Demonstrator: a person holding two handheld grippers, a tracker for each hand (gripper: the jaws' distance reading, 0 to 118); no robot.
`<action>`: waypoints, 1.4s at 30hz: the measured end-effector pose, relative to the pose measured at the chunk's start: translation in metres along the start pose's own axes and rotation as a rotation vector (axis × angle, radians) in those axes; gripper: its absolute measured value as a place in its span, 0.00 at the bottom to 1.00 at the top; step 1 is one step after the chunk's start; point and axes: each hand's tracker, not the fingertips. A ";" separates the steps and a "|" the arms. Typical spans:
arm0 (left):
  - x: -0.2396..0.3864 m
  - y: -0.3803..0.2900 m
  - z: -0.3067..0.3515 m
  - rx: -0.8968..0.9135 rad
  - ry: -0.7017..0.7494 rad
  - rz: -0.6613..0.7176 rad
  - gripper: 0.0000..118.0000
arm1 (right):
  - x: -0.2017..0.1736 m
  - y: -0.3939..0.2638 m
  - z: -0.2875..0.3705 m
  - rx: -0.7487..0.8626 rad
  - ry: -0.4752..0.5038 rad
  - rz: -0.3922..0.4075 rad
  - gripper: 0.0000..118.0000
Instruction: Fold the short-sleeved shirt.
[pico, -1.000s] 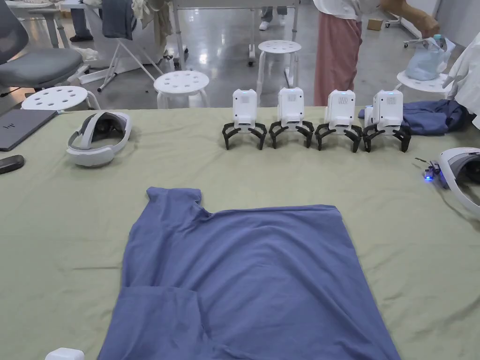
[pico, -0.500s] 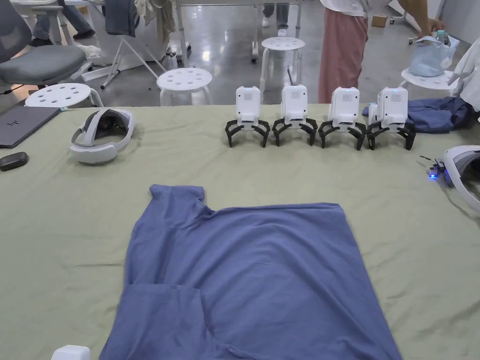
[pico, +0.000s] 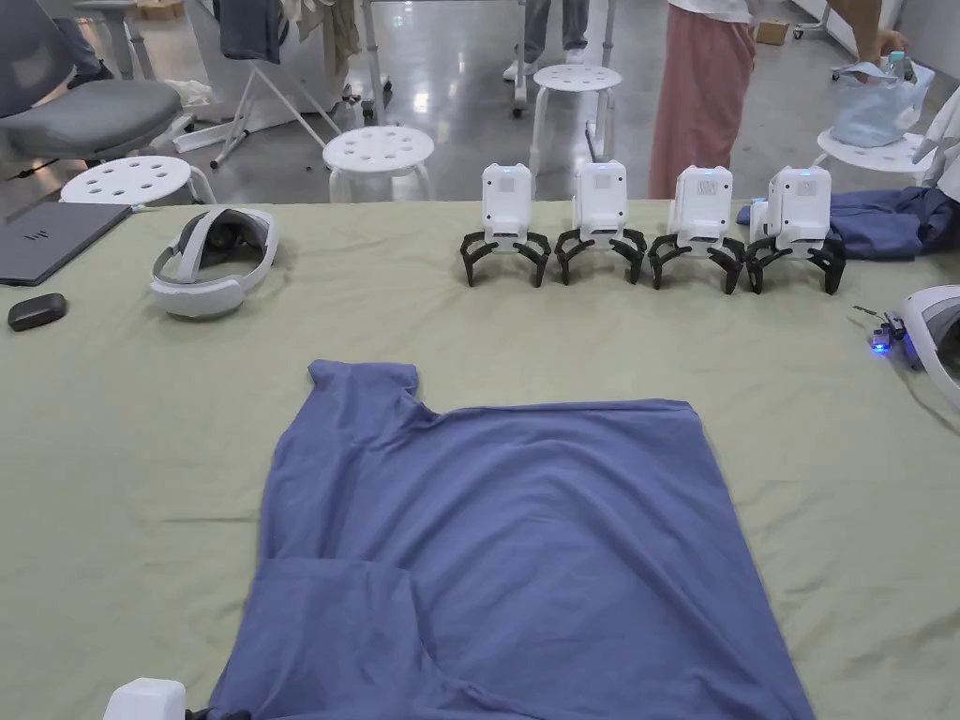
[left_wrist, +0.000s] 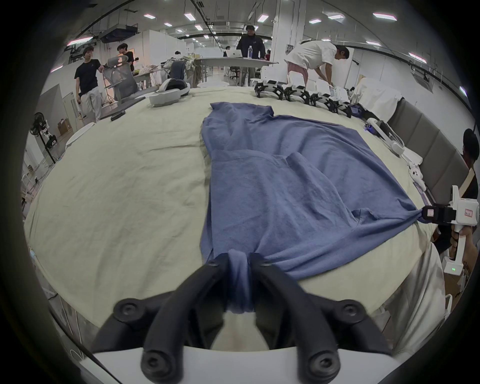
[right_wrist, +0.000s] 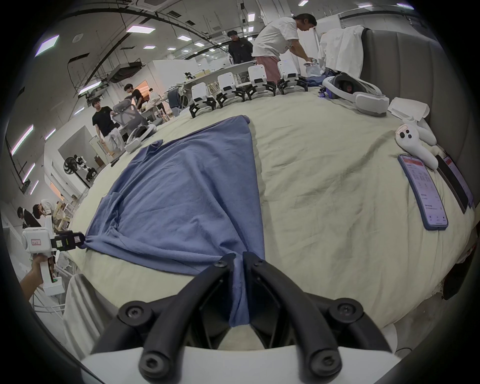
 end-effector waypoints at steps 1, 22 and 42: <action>0.000 0.001 0.002 0.005 0.001 0.011 0.42 | -0.001 0.001 0.001 0.012 -0.014 -0.002 0.32; 0.037 0.077 0.033 0.425 0.109 0.043 0.93 | -0.082 0.077 0.037 0.436 -0.091 0.081 0.95; 0.054 0.081 0.017 0.493 0.076 0.031 0.00 | -0.122 0.077 0.028 0.580 -0.213 0.215 0.04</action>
